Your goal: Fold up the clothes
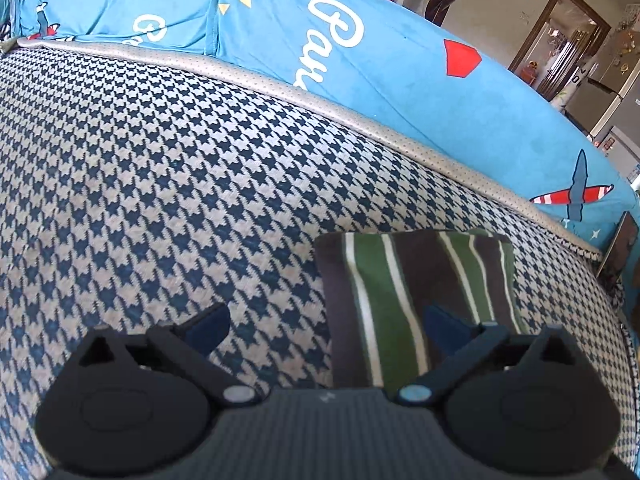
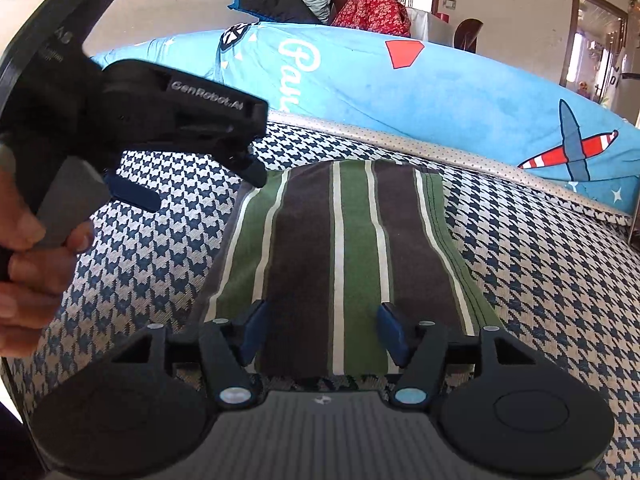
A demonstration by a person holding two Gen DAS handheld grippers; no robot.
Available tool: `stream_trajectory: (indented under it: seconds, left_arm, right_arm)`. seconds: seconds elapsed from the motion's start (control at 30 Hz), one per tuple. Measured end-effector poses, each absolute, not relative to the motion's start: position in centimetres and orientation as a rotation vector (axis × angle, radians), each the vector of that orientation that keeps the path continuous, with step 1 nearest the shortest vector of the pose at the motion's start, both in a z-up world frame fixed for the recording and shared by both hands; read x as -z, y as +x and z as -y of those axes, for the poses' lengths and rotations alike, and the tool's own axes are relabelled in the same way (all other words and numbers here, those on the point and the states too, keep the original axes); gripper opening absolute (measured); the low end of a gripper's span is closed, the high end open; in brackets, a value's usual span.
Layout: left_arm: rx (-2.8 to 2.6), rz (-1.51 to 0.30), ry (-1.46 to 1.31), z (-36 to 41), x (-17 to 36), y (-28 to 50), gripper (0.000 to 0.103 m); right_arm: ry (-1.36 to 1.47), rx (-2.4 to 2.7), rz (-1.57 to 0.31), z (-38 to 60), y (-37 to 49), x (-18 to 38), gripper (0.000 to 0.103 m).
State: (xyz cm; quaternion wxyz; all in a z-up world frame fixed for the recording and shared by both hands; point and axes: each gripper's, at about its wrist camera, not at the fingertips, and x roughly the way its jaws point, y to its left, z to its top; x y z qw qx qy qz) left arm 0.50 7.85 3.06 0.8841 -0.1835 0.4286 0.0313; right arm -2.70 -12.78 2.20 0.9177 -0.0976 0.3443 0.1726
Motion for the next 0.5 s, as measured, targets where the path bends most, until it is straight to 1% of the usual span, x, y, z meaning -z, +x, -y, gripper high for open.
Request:
stream_trajectory:
  seconds: [0.1, 0.5]
  left_arm:
    - [-0.082, -0.912, -0.365, -7.6, -2.7, -1.1, 0.103]
    - [-0.094, -0.961, -0.275, -5.3, -1.2, -7.1, 0.103]
  right_arm:
    - [-0.19, -0.343, -0.735, 13.4, -2.9, -2.5, 0.065]
    - [-0.15, -0.292, -0.776, 14.1, -7.9, -2.9, 0.068]
